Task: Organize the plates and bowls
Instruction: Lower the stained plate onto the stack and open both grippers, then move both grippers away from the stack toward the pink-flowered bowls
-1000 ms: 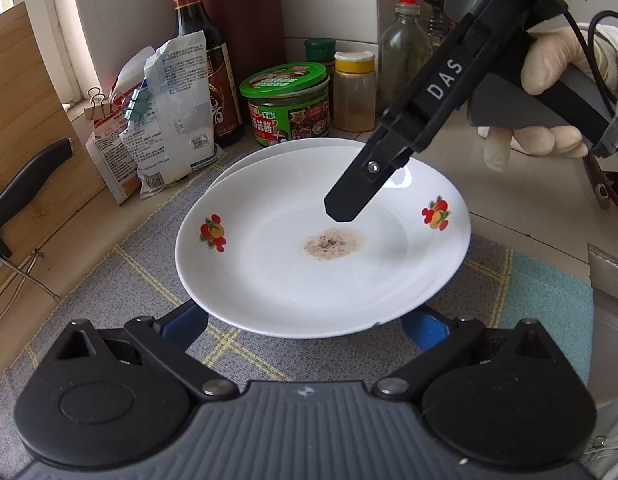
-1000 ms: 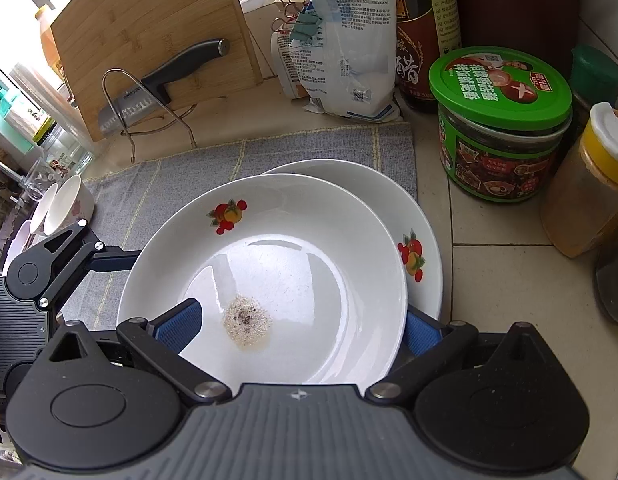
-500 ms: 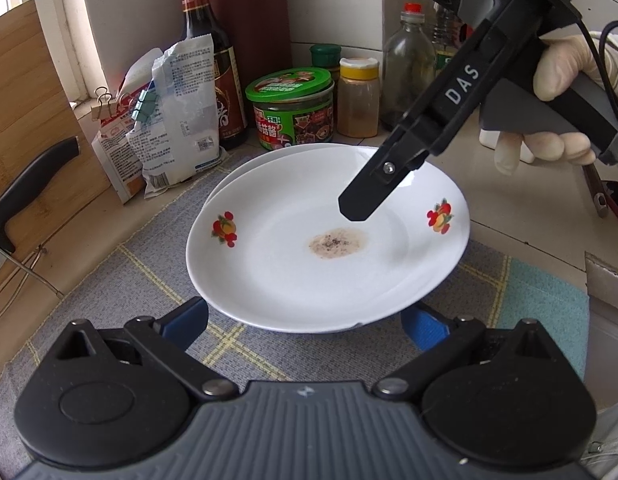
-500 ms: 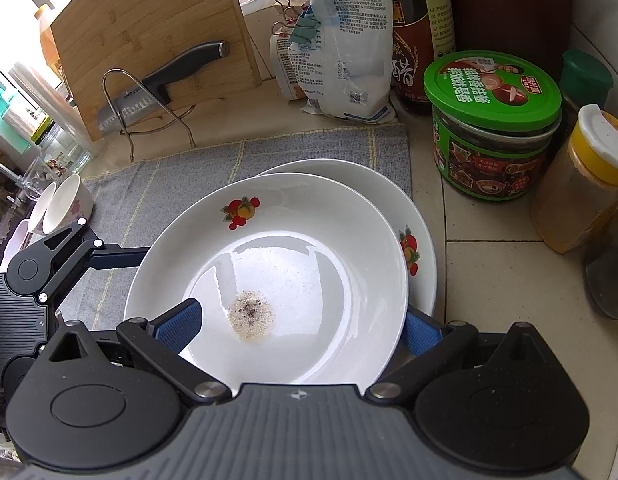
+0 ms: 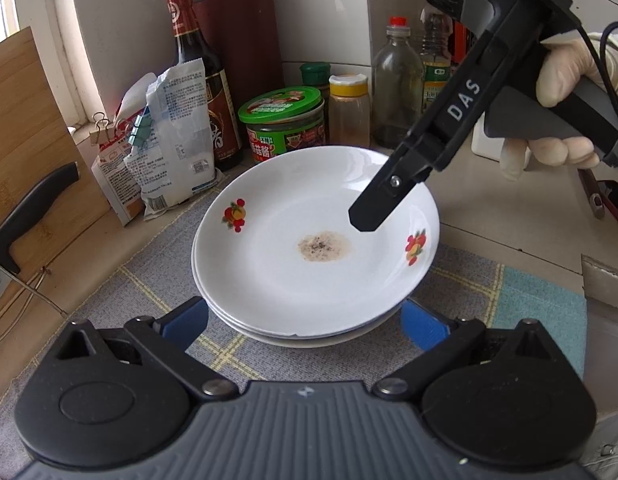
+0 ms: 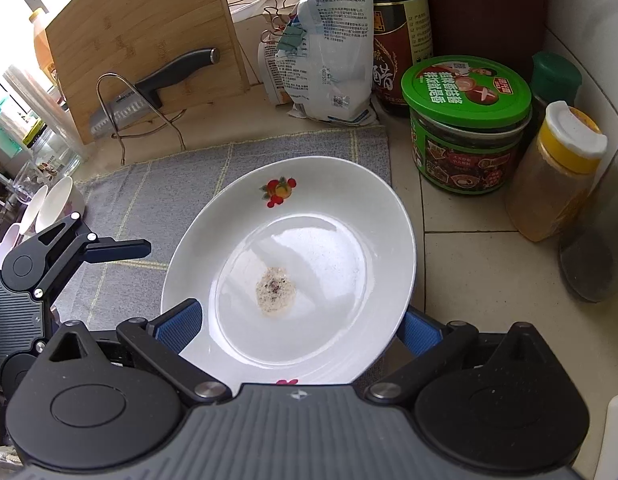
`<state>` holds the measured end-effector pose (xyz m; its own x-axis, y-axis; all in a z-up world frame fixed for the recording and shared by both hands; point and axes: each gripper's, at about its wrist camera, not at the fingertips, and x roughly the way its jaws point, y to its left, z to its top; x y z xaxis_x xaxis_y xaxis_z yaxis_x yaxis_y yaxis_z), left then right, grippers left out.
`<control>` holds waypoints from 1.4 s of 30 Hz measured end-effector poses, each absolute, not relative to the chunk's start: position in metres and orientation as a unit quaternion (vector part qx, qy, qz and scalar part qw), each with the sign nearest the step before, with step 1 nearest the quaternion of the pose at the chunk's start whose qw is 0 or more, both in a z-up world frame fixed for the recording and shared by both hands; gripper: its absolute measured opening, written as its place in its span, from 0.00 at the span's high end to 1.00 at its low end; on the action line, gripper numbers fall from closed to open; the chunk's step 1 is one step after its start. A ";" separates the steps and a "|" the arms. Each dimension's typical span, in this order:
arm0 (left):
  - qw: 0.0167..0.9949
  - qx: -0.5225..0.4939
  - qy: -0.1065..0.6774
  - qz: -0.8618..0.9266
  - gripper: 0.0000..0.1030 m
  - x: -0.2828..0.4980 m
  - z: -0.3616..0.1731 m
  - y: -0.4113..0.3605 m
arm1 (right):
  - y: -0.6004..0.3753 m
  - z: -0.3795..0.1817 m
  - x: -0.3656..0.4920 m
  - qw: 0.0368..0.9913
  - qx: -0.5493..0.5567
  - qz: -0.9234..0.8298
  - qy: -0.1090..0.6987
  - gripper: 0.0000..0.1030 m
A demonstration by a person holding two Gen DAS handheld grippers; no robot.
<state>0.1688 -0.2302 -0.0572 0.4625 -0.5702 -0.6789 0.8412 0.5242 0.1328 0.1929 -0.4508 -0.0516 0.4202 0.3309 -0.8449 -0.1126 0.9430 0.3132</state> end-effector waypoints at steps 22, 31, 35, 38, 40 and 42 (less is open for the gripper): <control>0.888 0.178 0.286 -0.314 0.01 0.126 -0.030 -0.183 | -0.394 -0.020 0.132 0.904 0.006 0.132 0.407 0.00; 0.928 0.125 0.267 -0.227 0.01 0.100 -0.012 -0.130 | -0.350 -0.005 0.118 0.923 -0.027 0.166 0.346 0.00; 0.938 0.109 0.270 -0.190 0.01 0.098 -0.015 -0.098 | -0.323 -0.001 0.118 0.921 -0.031 0.188 0.339 0.00; 0.941 0.100 0.274 -0.174 0.01 0.095 -0.018 -0.068 | -0.296 0.000 0.118 0.919 -0.046 0.199 0.336 0.00; 0.943 0.096 0.275 -0.164 0.01 0.090 -0.018 -0.045 | -0.278 0.001 0.121 0.917 -0.055 0.206 0.337 0.00; 0.944 0.100 0.275 -0.155 0.01 0.087 -0.018 -0.025 | -0.253 0.001 0.124 0.912 -0.061 0.214 0.344 0.00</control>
